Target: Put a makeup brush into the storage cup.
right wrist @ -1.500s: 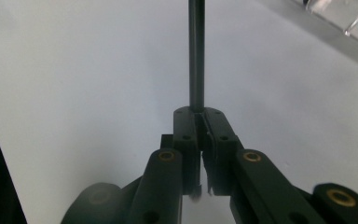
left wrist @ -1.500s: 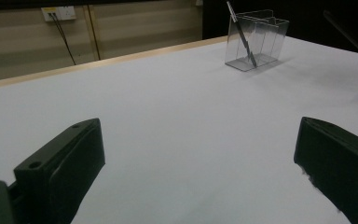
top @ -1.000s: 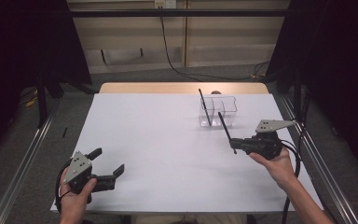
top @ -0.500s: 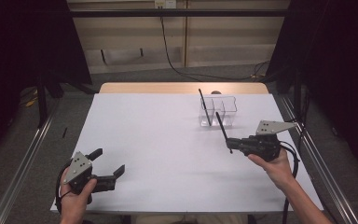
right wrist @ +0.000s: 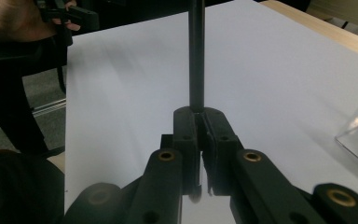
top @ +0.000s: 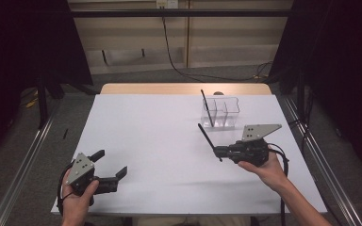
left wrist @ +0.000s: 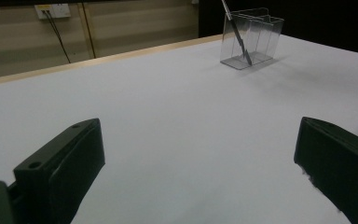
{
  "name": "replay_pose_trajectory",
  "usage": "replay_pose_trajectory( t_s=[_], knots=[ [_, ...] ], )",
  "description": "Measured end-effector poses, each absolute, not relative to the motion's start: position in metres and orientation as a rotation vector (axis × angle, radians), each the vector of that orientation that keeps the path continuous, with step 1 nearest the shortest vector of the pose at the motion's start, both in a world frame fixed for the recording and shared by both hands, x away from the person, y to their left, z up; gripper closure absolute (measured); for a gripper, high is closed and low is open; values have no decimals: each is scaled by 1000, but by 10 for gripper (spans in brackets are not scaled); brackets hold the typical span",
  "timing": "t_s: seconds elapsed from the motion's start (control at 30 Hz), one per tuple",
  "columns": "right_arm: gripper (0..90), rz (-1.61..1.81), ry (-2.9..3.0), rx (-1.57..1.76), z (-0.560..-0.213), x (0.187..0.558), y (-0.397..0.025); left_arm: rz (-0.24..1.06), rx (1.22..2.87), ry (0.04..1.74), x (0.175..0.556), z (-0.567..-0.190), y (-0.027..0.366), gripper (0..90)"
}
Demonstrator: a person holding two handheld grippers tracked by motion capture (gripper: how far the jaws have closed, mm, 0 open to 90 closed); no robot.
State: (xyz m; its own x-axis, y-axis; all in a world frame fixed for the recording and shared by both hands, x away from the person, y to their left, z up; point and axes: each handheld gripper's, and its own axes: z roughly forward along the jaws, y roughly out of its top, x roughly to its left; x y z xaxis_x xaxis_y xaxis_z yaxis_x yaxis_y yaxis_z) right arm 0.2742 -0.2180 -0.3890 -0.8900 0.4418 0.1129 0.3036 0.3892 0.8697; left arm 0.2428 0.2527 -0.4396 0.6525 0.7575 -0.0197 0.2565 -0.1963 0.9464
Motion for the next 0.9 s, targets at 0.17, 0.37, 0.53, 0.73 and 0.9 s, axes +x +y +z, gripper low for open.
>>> replay_pose_trajectory(
  t_s=[0.17, 0.37, 0.53, 0.73, 0.9],
  knots=[
    [847, 1502, 2536, 638, -387, 279, -206, 542, 1745, 826, 242, -439, 253, 17],
    [847, 1424, 2644, 588, -391, 280, -190, 547, 1752, 821, 241, -439, 253, 17],
    [847, 1351, 2674, 584, -392, 279, -186, 542, 1761, 815, 242, -439, 252, 17],
    [848, 1154, 2762, 532, -392, 278, -177, 527, 1780, 802, 241, -439, 248, 19],
    [847, 1013, 2836, 513, -398, 278, -168, 529, 1776, 790, 240, -438, 250, 18]
  ],
)
